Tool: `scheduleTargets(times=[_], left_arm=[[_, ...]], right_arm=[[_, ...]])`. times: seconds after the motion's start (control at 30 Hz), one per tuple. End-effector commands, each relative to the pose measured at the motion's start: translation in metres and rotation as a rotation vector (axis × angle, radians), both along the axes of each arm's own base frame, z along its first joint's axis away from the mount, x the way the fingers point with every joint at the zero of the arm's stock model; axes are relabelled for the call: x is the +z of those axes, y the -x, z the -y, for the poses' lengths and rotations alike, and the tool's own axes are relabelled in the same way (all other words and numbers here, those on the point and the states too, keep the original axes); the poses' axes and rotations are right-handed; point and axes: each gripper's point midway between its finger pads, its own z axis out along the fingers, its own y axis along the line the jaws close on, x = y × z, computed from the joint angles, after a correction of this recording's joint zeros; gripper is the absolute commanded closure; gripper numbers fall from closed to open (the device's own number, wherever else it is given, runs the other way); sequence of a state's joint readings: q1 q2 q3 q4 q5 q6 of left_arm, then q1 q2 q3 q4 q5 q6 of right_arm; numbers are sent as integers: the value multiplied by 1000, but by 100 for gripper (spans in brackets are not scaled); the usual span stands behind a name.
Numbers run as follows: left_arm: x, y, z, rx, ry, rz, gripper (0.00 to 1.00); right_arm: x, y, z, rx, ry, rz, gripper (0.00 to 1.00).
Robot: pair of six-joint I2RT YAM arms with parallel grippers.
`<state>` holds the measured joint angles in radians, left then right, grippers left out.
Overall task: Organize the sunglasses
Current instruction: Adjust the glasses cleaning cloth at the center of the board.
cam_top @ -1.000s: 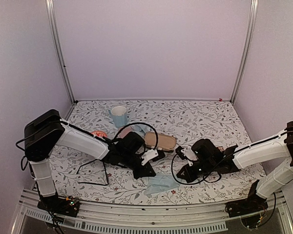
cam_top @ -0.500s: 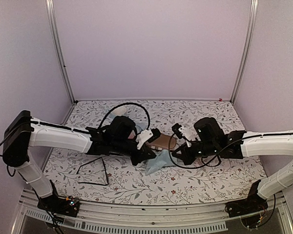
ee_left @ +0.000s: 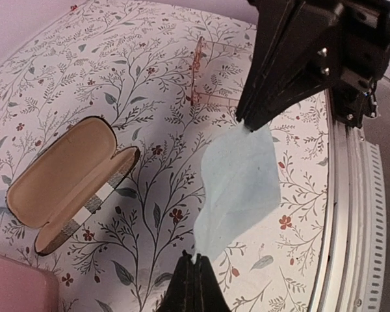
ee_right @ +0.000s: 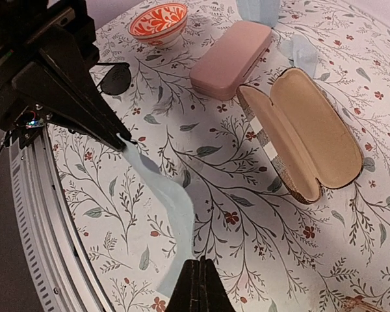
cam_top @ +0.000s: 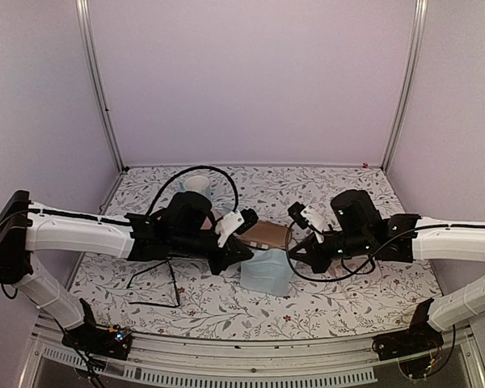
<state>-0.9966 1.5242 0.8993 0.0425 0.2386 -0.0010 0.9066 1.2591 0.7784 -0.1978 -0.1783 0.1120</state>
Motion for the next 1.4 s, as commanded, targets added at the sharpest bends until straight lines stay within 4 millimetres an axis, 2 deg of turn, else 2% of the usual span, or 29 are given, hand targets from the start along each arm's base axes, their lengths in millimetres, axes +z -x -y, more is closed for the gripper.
scheduleTargets(times=[0.0, 0.27, 0.7, 0.87, 1.1, 1.27, 1.37], left_arm=[[2, 5, 3, -18, 17, 21, 100], [1, 16, 4, -26, 10, -16, 100], [5, 68, -3, 3, 14, -68, 100], [-3, 85, -6, 9, 5, -106, 100], [-18, 80, -6, 40, -19, -97, 100], [-36, 64, -4, 55, -55, -104, 100], [-42, 53, -2, 66, -60, -103, 100]], right_arm=[[16, 7, -3, 66, -43, 36, 100], [9, 25, -6, 125, -56, -13, 100], [15, 83, -11, 205, -133, -79, 100], [6, 97, -10, 204, -129, -117, 100], [-19, 86, -4, 109, -68, -139, 100], [-42, 66, 0, 10, 3, -145, 100], [-43, 50, 3, -39, -1, -135, 100]])
